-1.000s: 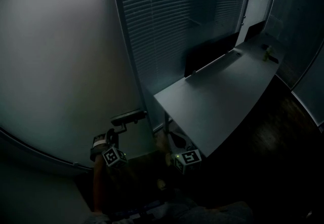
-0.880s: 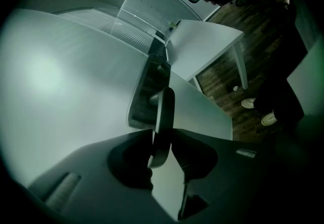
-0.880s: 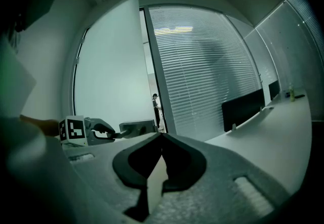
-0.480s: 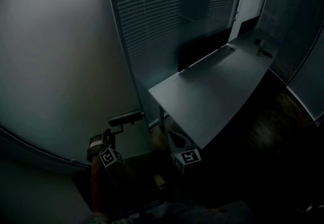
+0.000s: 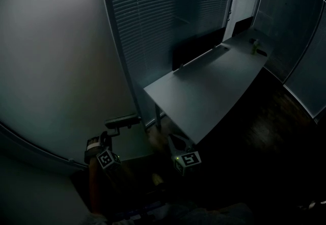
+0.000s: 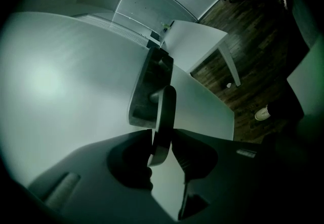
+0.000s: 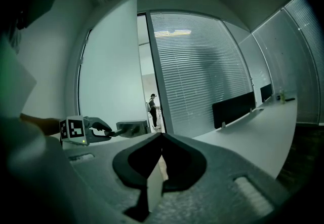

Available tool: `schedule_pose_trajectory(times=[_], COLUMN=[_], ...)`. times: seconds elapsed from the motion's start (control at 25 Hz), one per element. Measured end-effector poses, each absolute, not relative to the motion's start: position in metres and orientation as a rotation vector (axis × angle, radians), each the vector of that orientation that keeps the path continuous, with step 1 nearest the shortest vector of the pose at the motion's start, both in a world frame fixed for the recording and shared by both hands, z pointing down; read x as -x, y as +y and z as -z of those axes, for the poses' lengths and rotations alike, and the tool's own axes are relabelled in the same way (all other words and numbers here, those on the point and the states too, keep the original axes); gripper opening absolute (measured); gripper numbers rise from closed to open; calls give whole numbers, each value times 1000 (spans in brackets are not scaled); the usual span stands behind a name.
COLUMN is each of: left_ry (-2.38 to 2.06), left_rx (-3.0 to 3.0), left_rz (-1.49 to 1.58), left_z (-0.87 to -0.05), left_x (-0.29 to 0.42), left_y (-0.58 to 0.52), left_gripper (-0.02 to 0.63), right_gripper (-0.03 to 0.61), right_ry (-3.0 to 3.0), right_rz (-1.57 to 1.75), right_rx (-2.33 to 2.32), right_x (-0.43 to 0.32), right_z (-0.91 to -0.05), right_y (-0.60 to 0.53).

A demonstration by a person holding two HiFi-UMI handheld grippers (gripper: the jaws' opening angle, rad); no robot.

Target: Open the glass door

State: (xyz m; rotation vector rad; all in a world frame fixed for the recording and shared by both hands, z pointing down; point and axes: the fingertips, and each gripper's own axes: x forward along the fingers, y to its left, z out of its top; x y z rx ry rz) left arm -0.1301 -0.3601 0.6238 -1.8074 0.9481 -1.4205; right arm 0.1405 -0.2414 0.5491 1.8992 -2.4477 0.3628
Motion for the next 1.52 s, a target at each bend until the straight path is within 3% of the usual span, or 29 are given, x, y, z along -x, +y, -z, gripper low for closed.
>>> schedule_pose_trajectory(times=[1.52], left_ry=[854], left_rx=[1868], left_rz=[1315], left_z=[-628], left_x=[170], left_y=[-202], left_gripper=[138], right_gripper=[2], right_ry=[-2432], right_rz=[-312], right_rx=[-1907], right_x=[-105], right_z=[-548], right_y=[-66])
